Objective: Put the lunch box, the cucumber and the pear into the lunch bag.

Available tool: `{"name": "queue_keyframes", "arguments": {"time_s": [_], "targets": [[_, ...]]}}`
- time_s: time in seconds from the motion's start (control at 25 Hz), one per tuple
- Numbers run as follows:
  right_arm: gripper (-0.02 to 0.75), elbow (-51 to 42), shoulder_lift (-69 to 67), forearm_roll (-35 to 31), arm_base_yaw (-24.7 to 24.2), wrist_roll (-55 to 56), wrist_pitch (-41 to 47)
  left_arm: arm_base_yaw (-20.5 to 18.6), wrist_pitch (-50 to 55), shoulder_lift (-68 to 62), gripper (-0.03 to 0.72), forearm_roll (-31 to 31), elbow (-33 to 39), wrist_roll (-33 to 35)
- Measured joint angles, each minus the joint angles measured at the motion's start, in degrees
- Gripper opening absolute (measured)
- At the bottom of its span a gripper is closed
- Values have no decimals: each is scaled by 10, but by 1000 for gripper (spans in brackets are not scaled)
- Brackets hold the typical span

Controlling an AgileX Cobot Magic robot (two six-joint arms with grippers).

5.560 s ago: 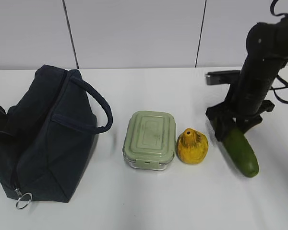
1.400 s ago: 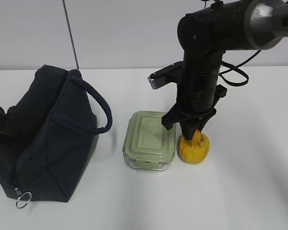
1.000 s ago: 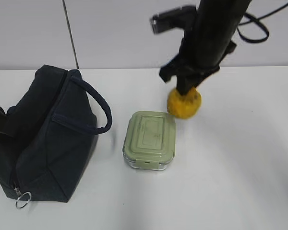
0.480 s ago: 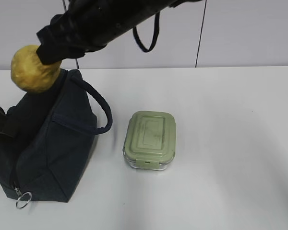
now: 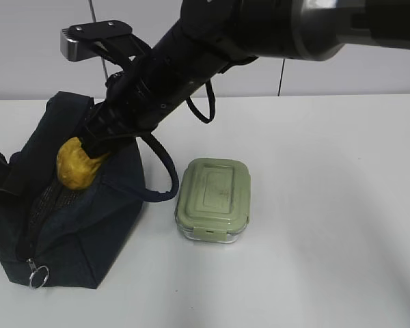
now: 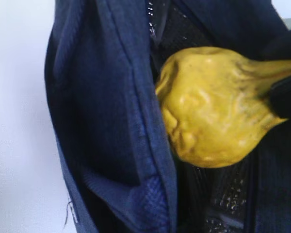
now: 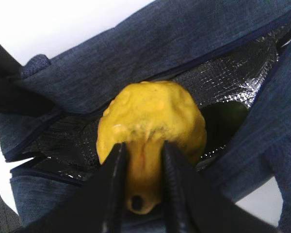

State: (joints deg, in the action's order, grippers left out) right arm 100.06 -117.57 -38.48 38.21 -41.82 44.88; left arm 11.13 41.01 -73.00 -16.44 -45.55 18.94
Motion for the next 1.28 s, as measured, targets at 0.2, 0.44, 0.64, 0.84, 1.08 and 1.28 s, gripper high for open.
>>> {"name": "queue_keyframes", "arguments": {"time_s": [0.2,0.44,0.64,0.84,1.08,1.28], "targets": [[418,1,1,-5,0,10,14,0,-1,0,-16,0,0,0],[463,-8,43,32,-18,76,19,0,2,0,-16,3,-1,0],[403,-140,104,146,-73,206,-7,0,2,0,-16,3,-1,0],[391,-365,175,30,-168,192,-123,0,2,0,-16,3,-1,0],[407,-453,165,-310,-273,-73,-75,0,2,0,-16,4,-1,0],[520,-453,112,-427,-286,-152,-47,0,4,0,-16,4,-1,0]]}}
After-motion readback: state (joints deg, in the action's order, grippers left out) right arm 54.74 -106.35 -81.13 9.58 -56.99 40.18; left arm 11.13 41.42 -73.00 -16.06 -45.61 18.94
